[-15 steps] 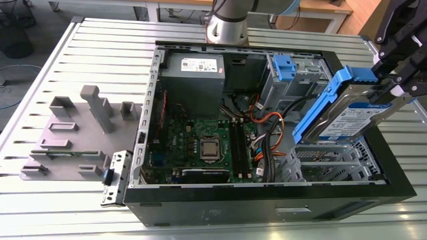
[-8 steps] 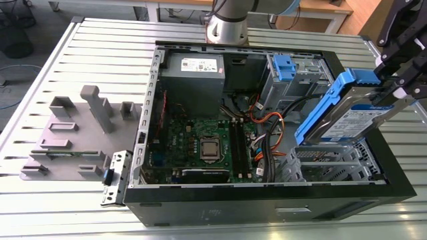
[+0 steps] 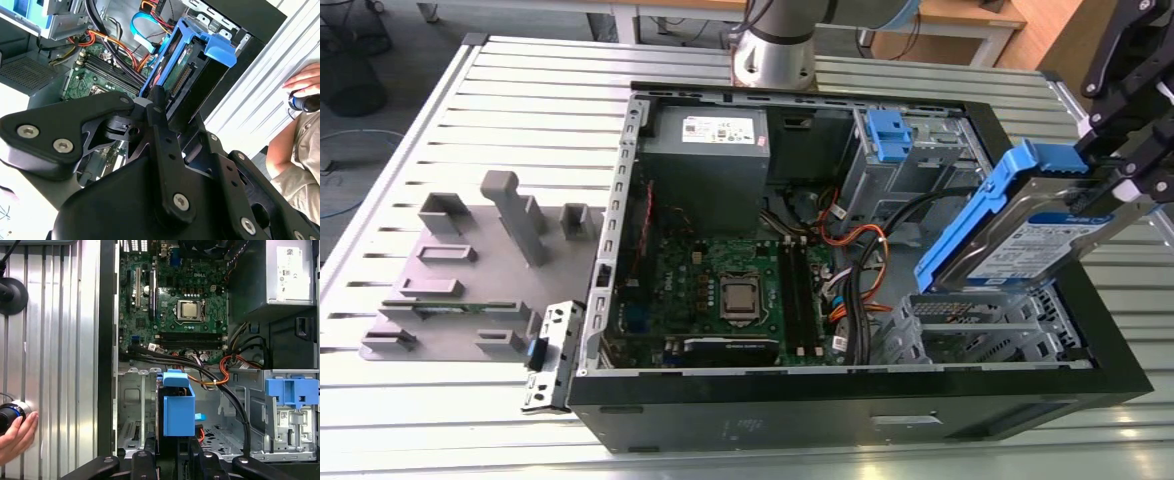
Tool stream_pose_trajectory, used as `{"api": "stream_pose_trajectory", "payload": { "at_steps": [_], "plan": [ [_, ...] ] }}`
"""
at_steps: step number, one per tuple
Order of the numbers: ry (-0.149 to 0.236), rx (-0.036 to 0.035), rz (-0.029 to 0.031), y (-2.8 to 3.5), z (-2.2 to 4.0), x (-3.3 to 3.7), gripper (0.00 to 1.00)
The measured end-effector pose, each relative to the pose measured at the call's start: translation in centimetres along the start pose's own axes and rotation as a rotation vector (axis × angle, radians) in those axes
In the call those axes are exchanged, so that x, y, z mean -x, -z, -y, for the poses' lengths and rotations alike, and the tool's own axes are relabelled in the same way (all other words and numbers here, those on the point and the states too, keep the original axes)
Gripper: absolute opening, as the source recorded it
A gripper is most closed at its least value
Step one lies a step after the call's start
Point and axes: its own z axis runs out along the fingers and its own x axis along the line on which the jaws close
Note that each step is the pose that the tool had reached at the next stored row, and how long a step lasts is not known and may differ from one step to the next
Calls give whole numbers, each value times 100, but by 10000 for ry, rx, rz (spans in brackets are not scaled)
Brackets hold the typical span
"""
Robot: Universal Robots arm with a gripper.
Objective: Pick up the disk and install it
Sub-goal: 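Pick up the disk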
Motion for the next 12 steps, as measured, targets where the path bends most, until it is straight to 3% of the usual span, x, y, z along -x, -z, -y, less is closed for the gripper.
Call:
{"api": "stream_pose_trajectory", "payload": {
  "at_steps": [9, 12],
  "plan": [
    [-131, -8, 3, -12, 1, -16, 35],
    [-135, -11, -104, -15, 2, -16, 35]
  ]
}}
